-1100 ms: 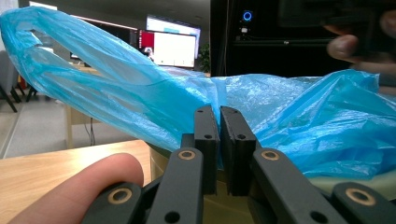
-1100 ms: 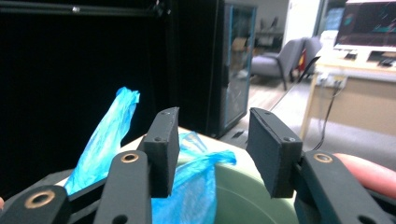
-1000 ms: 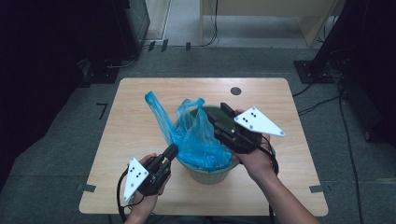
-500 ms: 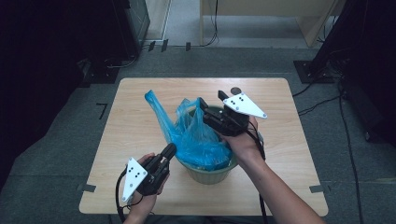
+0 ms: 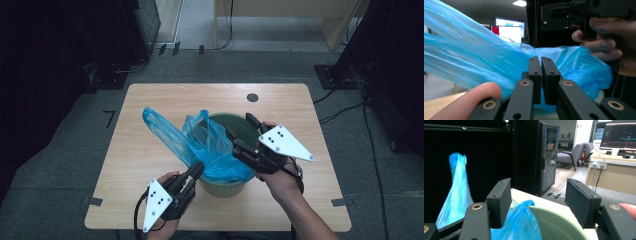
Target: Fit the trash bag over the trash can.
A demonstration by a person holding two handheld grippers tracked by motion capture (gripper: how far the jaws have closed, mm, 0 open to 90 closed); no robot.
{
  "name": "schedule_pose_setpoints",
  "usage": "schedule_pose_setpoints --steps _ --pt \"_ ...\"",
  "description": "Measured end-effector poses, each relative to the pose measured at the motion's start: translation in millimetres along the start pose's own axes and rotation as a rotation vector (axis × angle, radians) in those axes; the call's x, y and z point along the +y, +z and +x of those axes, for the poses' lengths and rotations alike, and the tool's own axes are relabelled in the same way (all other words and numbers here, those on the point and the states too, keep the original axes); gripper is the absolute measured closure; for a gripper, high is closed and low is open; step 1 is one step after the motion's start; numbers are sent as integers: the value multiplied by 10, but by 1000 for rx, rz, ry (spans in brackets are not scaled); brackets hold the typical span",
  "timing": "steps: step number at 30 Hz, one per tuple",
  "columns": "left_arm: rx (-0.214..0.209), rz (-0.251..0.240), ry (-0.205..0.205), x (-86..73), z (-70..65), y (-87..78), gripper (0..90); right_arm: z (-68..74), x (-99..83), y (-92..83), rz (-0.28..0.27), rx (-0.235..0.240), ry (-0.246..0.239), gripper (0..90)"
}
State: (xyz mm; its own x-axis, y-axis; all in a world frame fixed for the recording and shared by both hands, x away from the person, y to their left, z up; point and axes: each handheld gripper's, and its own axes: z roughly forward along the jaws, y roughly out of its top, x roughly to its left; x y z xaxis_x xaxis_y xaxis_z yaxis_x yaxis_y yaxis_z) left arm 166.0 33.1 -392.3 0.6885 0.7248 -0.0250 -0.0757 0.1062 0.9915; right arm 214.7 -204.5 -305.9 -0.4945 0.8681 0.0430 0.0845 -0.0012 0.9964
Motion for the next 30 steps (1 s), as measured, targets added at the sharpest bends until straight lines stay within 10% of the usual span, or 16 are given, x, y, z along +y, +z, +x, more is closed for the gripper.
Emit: schedule_pose_setpoints --steps 17,27,30 --pt "-20 -70 8 372 -179 413 866 -224 -300 -492 -69 57 54 387" --pt "-42 -115 25 592 -254 562 871 -121 -346 -482 -71 151 -14 326" --pt "-60 -127 34 636 -294 567 873 -66 -382 -448 -54 123 -58 488"
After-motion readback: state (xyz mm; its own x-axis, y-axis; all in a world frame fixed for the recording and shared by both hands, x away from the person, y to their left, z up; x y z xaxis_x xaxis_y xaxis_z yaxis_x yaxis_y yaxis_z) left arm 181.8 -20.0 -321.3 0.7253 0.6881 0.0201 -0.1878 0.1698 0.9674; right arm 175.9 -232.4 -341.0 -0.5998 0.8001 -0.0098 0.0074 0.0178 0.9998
